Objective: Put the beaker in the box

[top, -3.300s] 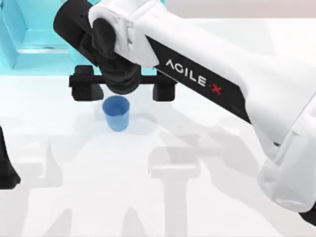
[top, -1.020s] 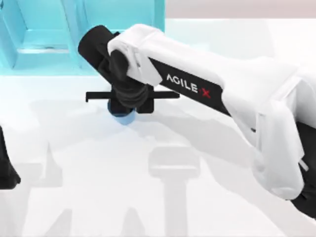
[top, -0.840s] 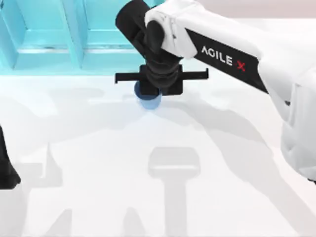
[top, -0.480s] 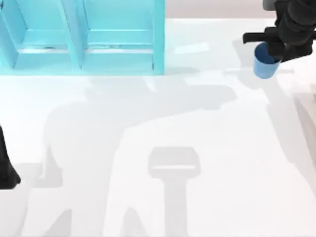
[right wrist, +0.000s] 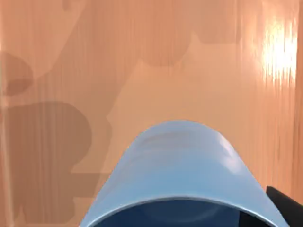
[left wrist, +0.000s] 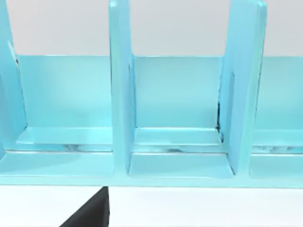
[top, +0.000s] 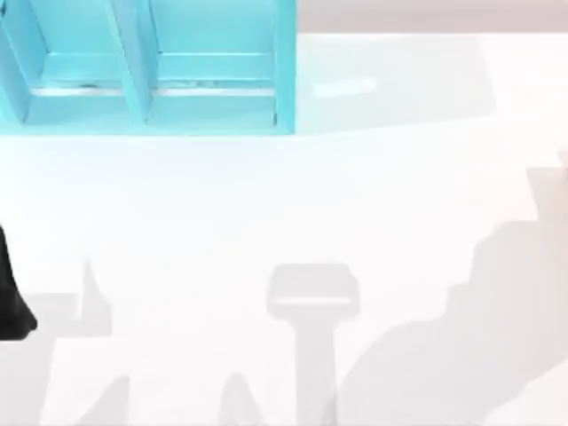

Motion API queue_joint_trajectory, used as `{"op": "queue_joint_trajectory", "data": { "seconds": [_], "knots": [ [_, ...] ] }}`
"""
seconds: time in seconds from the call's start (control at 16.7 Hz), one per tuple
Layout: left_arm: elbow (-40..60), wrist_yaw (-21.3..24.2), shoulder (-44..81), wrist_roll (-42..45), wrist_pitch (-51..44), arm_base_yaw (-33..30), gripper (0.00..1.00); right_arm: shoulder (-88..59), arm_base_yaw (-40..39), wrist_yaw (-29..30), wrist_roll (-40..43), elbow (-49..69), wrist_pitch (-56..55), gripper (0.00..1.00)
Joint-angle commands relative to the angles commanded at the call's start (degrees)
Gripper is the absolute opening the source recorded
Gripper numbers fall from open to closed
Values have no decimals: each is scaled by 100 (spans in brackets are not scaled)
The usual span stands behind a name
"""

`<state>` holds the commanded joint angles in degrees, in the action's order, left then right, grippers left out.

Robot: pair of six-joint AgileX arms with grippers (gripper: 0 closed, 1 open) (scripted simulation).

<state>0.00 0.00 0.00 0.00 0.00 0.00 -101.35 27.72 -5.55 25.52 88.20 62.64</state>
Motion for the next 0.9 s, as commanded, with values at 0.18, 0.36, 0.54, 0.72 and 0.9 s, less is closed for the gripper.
{"op": "queue_joint_trajectory", "data": {
  "seconds": [0.18,0.36,0.54,0.72,0.9],
  "knots": [
    [0,0,0,0,0,0,100,630,648,-384,645,-617,1,0],
    [0,0,0,0,0,0,100,749,769,-478,764,-736,-3,0],
    [0,0,0,0,0,0,100,724,749,-462,754,-720,-2,0],
    [0,0,0,0,0,0,100,703,708,-451,710,-882,-192,0],
    [0,0,0,0,0,0,100,648,650,-441,656,-1142,-527,0]
  ]
}}
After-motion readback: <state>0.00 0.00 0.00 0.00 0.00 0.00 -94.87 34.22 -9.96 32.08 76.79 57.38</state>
